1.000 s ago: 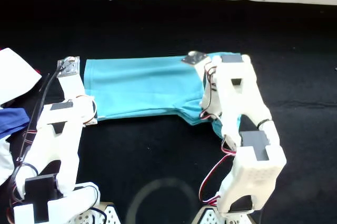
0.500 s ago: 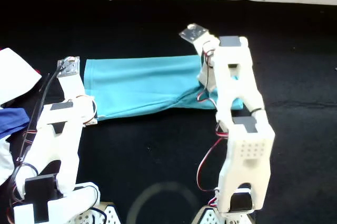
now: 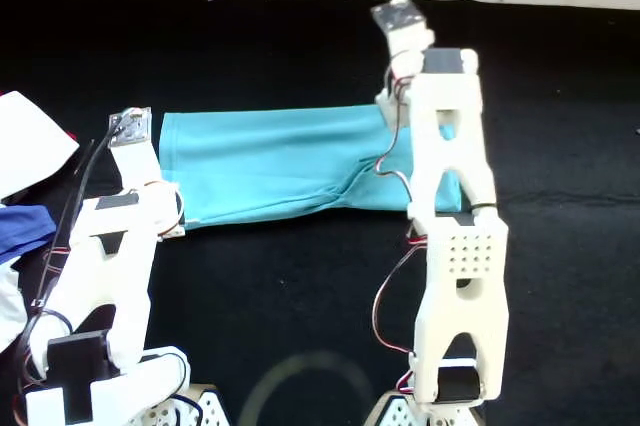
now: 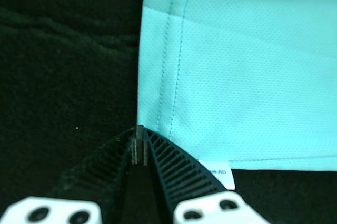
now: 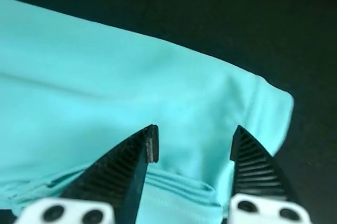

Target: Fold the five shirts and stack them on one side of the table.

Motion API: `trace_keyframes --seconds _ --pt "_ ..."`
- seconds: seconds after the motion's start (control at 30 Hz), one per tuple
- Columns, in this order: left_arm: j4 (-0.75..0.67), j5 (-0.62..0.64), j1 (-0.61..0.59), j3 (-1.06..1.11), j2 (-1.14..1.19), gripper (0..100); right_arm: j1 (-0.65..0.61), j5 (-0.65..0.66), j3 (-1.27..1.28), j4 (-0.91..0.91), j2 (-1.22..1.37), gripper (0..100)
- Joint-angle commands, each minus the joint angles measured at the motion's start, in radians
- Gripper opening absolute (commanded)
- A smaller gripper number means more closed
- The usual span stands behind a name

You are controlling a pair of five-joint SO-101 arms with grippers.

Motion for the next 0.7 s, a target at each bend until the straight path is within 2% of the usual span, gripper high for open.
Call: trace_keyframes --seconds 0.0,0.07,0.13,0.17,0.2,0.4,0.67 --pt "-0.012 0.008 -0.005 -0.004 -0.031 1 0.008 -0.018 -0.139 0.170 -0.010 21.4" --pt "-0.012 0.008 -0.005 -0.004 -0.031 1 0.008 -0.017 -0.179 0.251 -0.008 14.0" --pt "-0.012 0.008 -0.005 -0.004 -0.031 1 0.008 -0.017 -0.185 0.266 -0.008 1.9" --pt "-0.012 0.008 -0.005 -0.004 -0.031 1 0.010 -0.017 -0.165 0.266 -0.008 0.1" --pt "-0.014 0.008 -0.005 -0.004 -0.031 1 0.012 -0.018 -0.140 0.266 -0.010 2.4" --pt "-0.014 0.008 -0.005 -0.004 -0.031 1 -0.016 -0.023 0.065 0.266 -0.015 0.7" --pt "-0.014 0.008 -0.005 -0.004 -0.031 1 -0.104 -0.023 0.081 0.255 -0.005 0.7"
